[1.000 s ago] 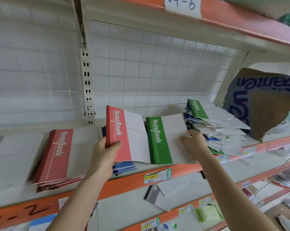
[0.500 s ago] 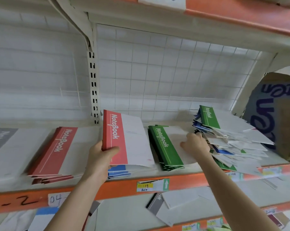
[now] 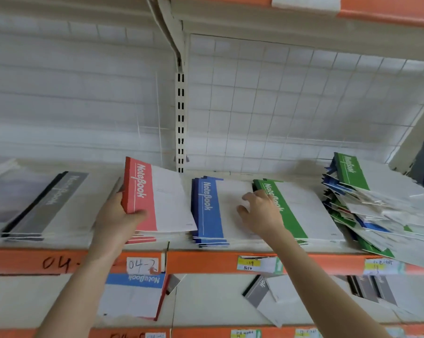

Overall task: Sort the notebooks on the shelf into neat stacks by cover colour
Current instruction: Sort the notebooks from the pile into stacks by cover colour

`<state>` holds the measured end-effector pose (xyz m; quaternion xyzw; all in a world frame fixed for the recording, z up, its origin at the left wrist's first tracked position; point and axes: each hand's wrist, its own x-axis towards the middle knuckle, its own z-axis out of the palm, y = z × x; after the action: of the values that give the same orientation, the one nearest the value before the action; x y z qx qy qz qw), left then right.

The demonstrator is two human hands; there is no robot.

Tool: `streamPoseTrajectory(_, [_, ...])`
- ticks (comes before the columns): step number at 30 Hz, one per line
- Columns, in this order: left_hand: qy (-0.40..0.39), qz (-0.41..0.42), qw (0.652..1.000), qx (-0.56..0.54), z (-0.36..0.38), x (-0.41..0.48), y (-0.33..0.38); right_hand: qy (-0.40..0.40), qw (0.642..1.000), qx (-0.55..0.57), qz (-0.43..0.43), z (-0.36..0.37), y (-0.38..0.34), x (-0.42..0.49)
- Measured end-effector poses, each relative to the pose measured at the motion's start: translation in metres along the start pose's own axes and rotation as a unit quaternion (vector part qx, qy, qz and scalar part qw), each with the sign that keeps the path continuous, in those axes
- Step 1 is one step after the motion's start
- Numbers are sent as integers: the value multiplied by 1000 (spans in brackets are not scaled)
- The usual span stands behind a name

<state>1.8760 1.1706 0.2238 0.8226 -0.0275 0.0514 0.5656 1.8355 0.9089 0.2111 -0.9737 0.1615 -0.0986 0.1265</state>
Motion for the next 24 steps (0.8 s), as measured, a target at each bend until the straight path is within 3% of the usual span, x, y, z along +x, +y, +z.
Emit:
streamPoseTrajectory(3, [14, 29, 985, 172, -8, 5, -7, 3, 1000, -12, -3, 4, -12, -5])
streamPoseTrajectory(6, [39, 74, 918, 387, -11, 2, -12, 10, 1000, -23, -4, 6, -21, -12])
streamPoseTrajectory(8, [43, 100, 882, 459, -13, 0, -19, 20, 1000, -20, -9, 9, -25, -19])
streamPoseTrajectory(14, [3, 308, 857, 412, 18, -28, -48, 59, 998, 7, -17, 16, -32, -38])
streamPoseTrajectory(24, [-70, 301, 849, 428, 23, -21, -53, 133, 991, 10, -14, 15, -17, -51])
